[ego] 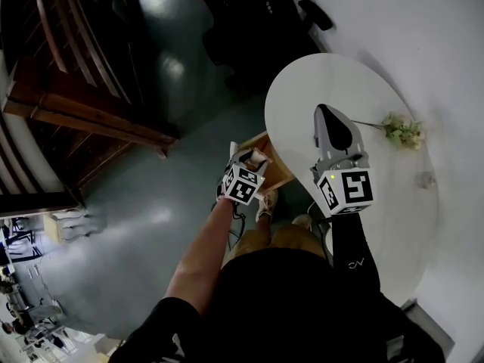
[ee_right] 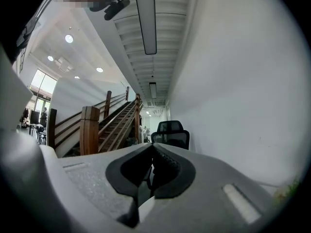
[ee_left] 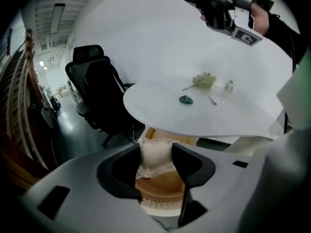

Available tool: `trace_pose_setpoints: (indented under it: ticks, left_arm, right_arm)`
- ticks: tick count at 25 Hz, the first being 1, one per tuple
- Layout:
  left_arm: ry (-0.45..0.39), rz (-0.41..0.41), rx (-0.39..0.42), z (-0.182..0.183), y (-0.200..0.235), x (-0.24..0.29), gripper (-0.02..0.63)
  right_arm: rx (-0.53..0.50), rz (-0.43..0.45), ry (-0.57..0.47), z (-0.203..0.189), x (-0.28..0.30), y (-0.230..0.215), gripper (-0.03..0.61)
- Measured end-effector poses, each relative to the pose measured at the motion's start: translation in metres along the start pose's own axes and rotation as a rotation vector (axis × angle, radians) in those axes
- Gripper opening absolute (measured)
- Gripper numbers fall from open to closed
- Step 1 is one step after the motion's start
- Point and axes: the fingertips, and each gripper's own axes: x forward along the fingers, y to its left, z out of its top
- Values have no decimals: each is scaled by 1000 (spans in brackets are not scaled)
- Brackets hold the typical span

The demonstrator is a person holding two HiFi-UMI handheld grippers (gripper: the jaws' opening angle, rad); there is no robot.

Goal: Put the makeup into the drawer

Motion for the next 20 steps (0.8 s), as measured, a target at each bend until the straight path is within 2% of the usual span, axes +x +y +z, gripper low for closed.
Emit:
trace_pose_setpoints:
  ticks: [3,6,11,14,20]
  left_arm:
    - [100,-39,4,-28,-10,13,218]
    - [138,-56,1,-42,-16,18,222]
    - [137,-85,1,-43,-22,18,228]
    - [134,-111,-10,-45,-24,19,268]
    - [142,-103,-6,-48,-25,19,273]
  right_arm:
    - [1,-14,1,-1,-2,-3,5]
    - [3,-23,-5,1,-4,-5,5]
    - [-1,-32,-2,1,-8,-7,5]
    - [-1,-36,-2,0,-10,-8,5]
    - [-7,-50,-4,2,-16,-13,5]
